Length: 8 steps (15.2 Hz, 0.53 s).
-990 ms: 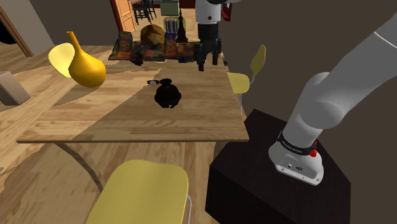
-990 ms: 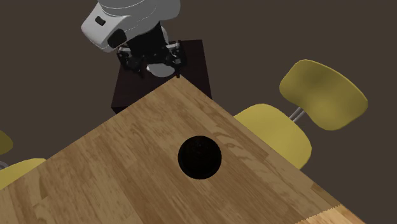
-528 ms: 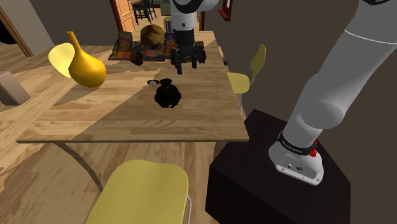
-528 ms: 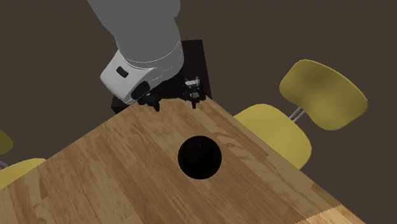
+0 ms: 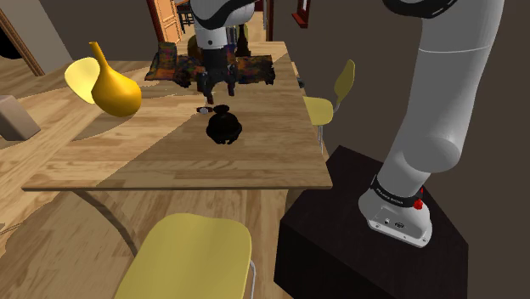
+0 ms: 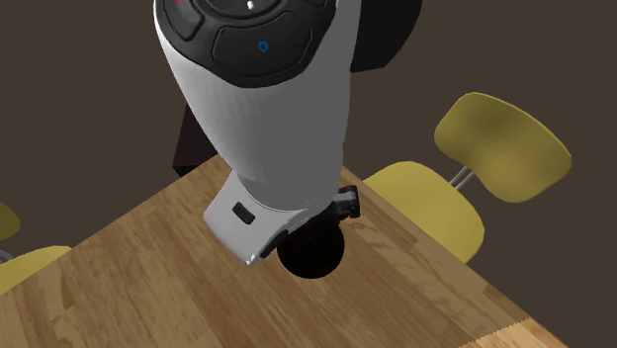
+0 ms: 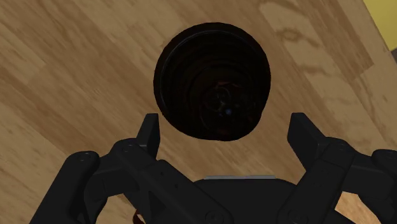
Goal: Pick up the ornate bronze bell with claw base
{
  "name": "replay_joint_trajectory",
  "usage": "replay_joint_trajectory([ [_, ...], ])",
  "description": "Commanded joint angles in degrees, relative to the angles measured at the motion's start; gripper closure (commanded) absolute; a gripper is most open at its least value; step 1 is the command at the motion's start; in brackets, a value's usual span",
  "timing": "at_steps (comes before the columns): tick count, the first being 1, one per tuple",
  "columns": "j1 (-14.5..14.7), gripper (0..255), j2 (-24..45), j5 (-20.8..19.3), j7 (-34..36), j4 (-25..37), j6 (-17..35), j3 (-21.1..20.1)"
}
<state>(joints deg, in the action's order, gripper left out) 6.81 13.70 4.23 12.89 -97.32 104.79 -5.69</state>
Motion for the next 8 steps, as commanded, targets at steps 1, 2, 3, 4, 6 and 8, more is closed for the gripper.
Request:
replay_joint_trajectory([
  [1, 0.46, 0, 2.21, -0.18, 0.67, 2.5, -0.23, -0.23],
  [2, 0.47, 0, 2.37, -0.18, 0.62, 1.94, 0.48, -0.22],
  [3, 0.48, 0, 2.52, -0.18, 0.57, 1.38, 1.2, -0.22],
  [4, 0.49, 0, 2.71, -0.19, 0.53, 0.87, 1.89, -0.21],
  [6, 0.5, 0, 3.1, -0.19, 0.44, -0.14, 3.29, -0.21],
  [8, 0.52, 0, 3.67, -0.21, 0.32, -1.36, 5.07, -0.2],
])
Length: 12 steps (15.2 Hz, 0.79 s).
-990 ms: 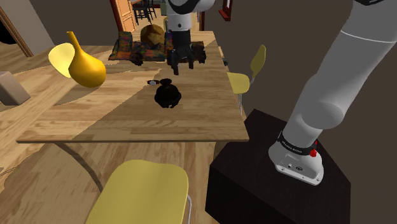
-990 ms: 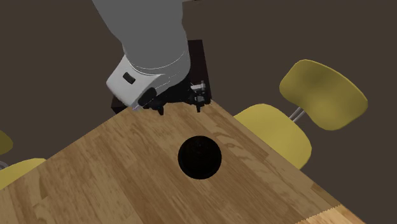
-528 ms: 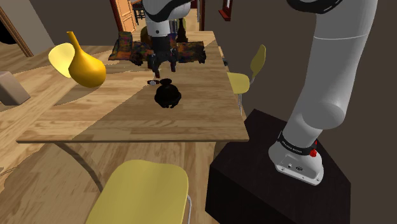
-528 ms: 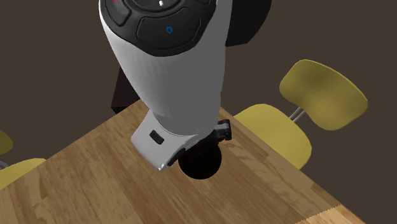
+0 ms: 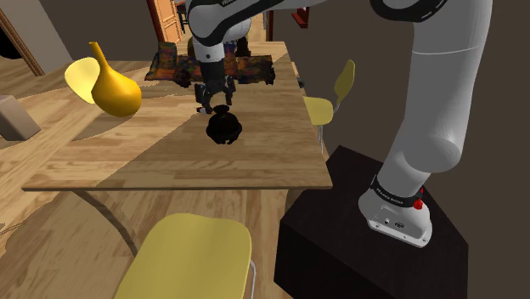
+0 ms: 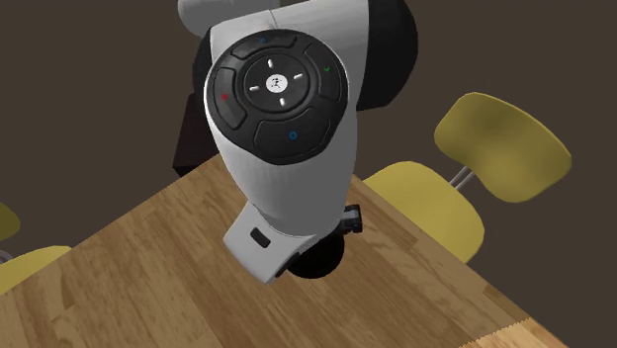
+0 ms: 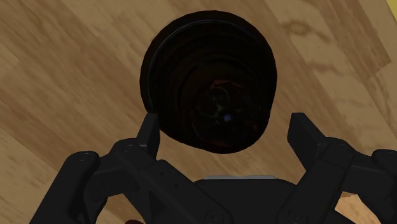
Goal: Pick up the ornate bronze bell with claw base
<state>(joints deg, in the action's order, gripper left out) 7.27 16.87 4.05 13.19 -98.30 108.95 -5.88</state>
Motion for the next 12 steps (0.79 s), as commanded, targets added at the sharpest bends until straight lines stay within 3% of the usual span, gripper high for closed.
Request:
replay_joint_trajectory([
  [1, 0.06, 0, 0.49, -0.03, 0.02, -0.39, 0.9, -0.01],
  [2, 0.06, 0, 0.5, -0.03, 0.02, -0.38, 0.9, -0.01],
  [3, 0.05, 255, 0.49, -0.03, 0.0, -0.37, 0.88, 0.0],
  [12, 0.06, 255, 0.5, -0.03, 0.02, -0.37, 0.9, -0.01],
])
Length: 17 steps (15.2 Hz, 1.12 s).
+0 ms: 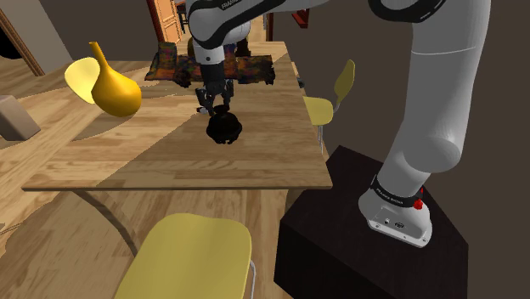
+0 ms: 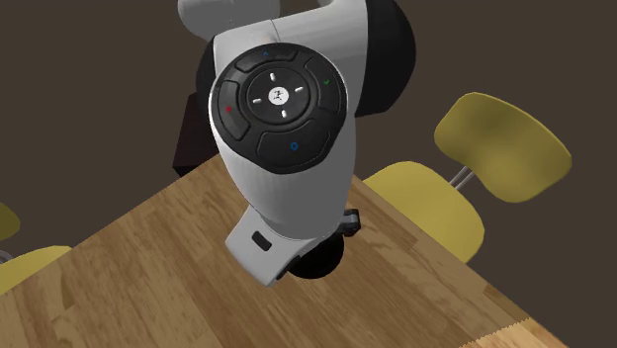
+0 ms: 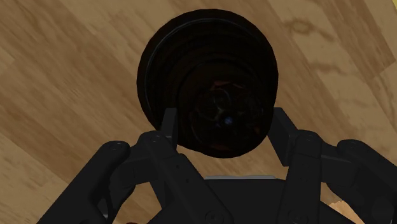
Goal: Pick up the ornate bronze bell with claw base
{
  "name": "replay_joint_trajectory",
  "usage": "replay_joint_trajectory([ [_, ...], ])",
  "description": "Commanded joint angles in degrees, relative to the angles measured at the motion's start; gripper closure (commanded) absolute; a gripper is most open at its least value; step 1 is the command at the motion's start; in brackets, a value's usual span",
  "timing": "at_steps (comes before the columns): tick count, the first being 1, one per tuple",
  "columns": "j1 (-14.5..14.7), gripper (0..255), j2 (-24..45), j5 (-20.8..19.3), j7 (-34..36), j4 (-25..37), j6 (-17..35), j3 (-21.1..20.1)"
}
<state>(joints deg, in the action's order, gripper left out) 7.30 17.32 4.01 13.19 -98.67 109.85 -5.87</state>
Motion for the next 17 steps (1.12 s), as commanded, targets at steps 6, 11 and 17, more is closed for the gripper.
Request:
replay_joint_trajectory([
  [6, -0.02, 255, -1.16, 0.03, 0.3, 2.97, -4.17, -0.05],
  [11, -0.04, 255, -1.84, 0.03, 0.55, 5.88, -7.75, -0.06],
  [17, -0.05, 255, -2.19, 0.02, 0.78, 8.6, -10.81, -0.08],
])
